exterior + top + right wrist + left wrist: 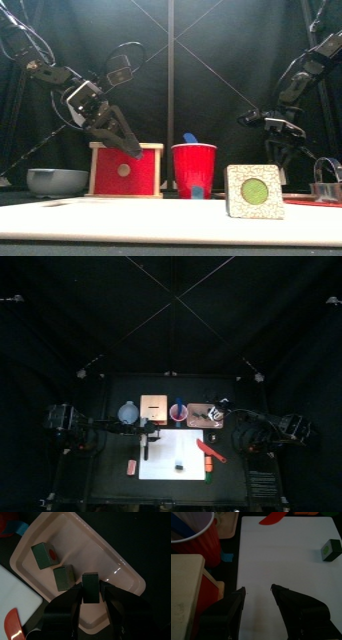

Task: Place sushi on board then cut the sushi with the knife then place the pieces on the plate
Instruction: Place the 4 sushi pieces on the plate

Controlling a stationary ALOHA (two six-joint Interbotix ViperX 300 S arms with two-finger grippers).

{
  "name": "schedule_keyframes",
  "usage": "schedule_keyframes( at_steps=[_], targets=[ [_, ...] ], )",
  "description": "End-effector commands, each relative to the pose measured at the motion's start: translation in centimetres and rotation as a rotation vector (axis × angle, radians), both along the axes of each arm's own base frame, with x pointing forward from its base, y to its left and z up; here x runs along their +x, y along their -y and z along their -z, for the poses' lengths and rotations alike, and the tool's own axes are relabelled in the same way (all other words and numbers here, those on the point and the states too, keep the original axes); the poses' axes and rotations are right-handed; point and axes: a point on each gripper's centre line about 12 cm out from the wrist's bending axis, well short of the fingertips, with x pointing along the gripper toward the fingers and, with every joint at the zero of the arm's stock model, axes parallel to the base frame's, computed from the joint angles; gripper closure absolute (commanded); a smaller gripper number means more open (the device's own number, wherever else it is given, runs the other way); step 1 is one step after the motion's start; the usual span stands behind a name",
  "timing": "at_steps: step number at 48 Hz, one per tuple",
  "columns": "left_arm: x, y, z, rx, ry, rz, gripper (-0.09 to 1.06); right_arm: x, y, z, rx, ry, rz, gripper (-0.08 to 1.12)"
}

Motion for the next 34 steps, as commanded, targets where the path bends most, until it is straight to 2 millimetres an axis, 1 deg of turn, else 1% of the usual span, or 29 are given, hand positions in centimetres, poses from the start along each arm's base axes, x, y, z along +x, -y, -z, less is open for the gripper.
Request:
schedule_keyframes(
  at_steps=[1, 11, 15, 20, 25, 28, 34],
  targets=[
    [0.4, -0.1, -0.8, 0.002, 0.028, -0.003, 0.13, 0.2, 0.2, -0.1, -0.012, 0.02, 0.003, 0.3],
    [0.4, -0.1, -0.7, 0.002, 0.026, -0.003, 0.13, 0.2, 0.1, 0.2, 0.0, 0.016, 0.009, 0.24],
    [0.4, -0.1, -0.8, 0.0, 0.026, -0.002, 0.13, 0.3, 0.1, -0.3, -0.005, 0.019, 0.004, 0.24],
    [0.4, -0.1, -0.8, 0.002, 0.026, -0.001, 0.13, 0.6, -0.1, -1.5, -0.024, 0.047, -0.011, 0.24],
    [0.4, 0.0, -0.8, 0.0, 0.026, 0.001, 0.13, 1.4, -1.6, -2.9, -0.038, 0.074, -0.072, 0.24],
    [0.4, 0.0, -0.7, 0.0, 0.025, 0.001, 0.13, 2.2, -2.9, -3.6, -0.035, 0.097, -0.119, 0.24],
    [0.4, 0.1, -0.8, -0.003, 0.026, -0.001, 0.13, 4.7, -7.0, -5.1, -0.016, 0.165, -0.265, 0.24]
  ],
)
